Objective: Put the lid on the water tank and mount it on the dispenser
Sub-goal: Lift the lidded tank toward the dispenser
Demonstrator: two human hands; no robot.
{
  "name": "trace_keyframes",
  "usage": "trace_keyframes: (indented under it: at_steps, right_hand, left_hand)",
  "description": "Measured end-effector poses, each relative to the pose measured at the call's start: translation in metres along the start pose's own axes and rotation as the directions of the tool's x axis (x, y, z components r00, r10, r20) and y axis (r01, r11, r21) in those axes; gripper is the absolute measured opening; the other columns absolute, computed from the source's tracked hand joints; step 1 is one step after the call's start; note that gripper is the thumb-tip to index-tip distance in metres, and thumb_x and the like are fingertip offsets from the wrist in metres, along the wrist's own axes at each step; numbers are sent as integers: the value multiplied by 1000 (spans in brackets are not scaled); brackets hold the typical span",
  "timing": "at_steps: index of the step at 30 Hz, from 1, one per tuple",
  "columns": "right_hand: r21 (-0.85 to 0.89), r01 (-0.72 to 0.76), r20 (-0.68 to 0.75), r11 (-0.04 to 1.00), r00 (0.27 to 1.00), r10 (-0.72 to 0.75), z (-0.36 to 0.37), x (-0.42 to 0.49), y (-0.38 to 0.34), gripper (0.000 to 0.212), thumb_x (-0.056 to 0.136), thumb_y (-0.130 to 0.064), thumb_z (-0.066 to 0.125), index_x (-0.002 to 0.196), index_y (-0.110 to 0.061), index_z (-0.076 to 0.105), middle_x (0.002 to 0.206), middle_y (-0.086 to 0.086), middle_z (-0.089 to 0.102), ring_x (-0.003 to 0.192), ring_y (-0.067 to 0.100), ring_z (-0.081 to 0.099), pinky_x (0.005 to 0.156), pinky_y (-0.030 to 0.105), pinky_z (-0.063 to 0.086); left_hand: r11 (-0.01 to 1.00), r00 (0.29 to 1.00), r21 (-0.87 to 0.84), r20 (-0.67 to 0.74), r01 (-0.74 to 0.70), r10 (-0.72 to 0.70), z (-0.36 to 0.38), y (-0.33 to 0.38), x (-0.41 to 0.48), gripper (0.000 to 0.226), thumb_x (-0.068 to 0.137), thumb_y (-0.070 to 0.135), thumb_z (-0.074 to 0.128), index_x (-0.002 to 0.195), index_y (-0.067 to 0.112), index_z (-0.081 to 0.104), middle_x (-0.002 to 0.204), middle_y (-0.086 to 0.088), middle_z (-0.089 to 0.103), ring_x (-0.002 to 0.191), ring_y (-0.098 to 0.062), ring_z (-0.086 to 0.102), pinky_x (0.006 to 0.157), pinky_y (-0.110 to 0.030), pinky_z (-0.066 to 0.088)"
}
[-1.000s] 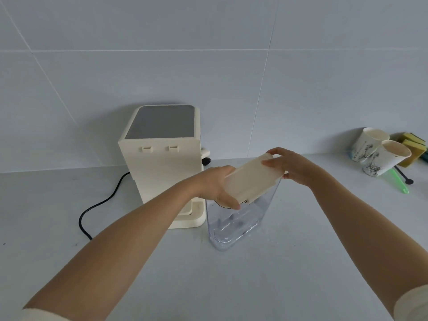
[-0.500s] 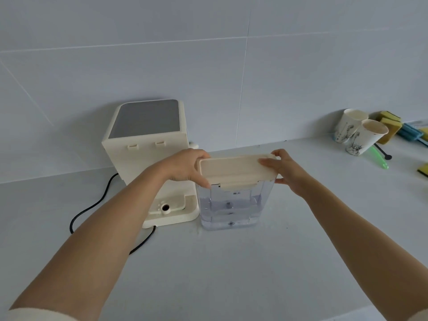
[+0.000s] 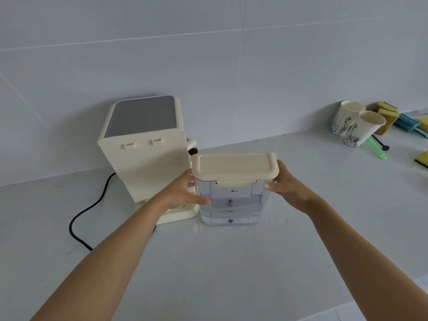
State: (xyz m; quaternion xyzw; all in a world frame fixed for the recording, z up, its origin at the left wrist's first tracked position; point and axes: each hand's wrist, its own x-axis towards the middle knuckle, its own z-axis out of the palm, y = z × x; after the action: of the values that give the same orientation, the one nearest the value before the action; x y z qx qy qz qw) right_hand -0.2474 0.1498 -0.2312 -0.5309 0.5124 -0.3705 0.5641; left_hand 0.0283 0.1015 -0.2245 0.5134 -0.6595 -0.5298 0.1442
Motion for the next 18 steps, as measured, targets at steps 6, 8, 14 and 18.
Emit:
trace_keyframes:
  at_steps: [6, 8, 14, 18]
  right_hand:
    - [-131, -111, -98, 985, 990, 99, 7, 8, 27, 103, 52, -28, 83, 137, -31, 25, 143, -3, 38, 134, 20, 33, 112, 42, 31]
    - [-176, -188, -145, 966, 976, 163, 12, 10, 32, 95, 61, -16, 82, 137, -23, 24, 142, 4, 37, 131, 22, 35, 106, 36, 35]
    - [-267, -249, -229, 931, 955, 190, 24, 12, 38, 93, 65, -8, 79, 138, -12, 22, 138, 12, 40, 127, 26, 40, 98, 33, 37]
    - [-335, -243, -240, 910, 956, 167, 27, 13, 34, 94, 63, -10, 81, 138, -9, 25, 136, 14, 43, 125, 27, 42, 98, 34, 39]
  left_hand:
    - [996, 994, -86, -102, 31, -40, 28, -20, 8, 116, 42, 37, 84, 140, 24, 24, 149, 3, 34, 138, -19, 30, 114, -42, 29]
    - [996, 990, -63, -120, 62, -69, 33, -25, 11, 111, 41, 39, 85, 135, 21, 29, 146, 2, 37, 135, -20, 34, 113, -43, 32]
    - [997, 978, 4, -196, 75, -73, 38, -28, 18, 89, 62, 27, 83, 133, 13, 32, 144, -4, 40, 135, -22, 37, 107, -33, 33]
    - [997, 973, 47, -225, 56, -44, 37, -32, 17, 85, 64, 24, 82, 133, 13, 34, 142, -6, 46, 131, -22, 42, 100, -27, 34]
